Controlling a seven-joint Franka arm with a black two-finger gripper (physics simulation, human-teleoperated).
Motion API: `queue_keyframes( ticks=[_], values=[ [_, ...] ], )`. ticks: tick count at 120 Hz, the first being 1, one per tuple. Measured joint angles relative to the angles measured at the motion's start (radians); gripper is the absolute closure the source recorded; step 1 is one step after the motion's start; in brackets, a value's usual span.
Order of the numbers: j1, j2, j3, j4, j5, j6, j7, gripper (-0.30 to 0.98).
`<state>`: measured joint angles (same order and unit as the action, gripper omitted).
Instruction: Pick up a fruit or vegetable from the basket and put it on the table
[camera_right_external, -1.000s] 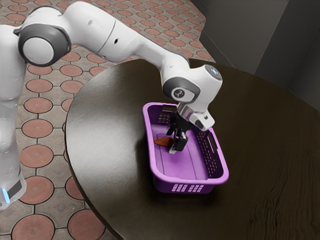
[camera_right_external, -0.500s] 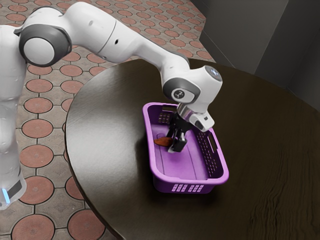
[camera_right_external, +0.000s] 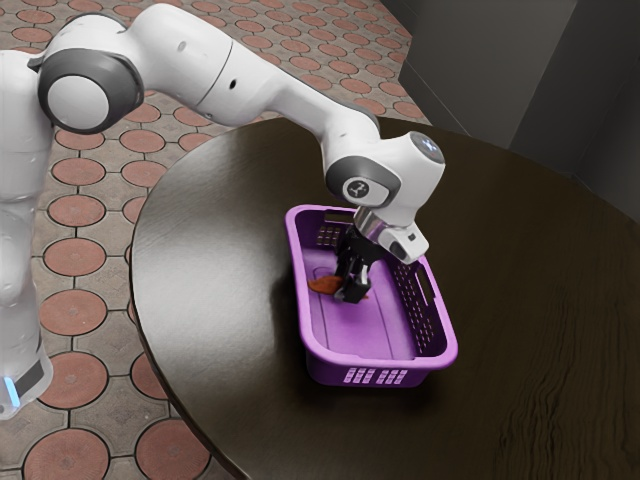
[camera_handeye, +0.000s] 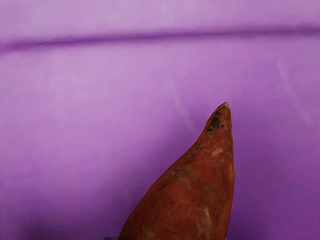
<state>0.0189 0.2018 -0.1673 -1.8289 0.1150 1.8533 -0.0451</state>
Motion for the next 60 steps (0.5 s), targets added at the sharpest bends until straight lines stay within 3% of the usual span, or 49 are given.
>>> queue_keyframes(
  ticks=[60],
  values=[
    [0.0, -0.006, -0.008, 0.058, 0.035, 0.018, -0.015, 0.53]
  ],
)
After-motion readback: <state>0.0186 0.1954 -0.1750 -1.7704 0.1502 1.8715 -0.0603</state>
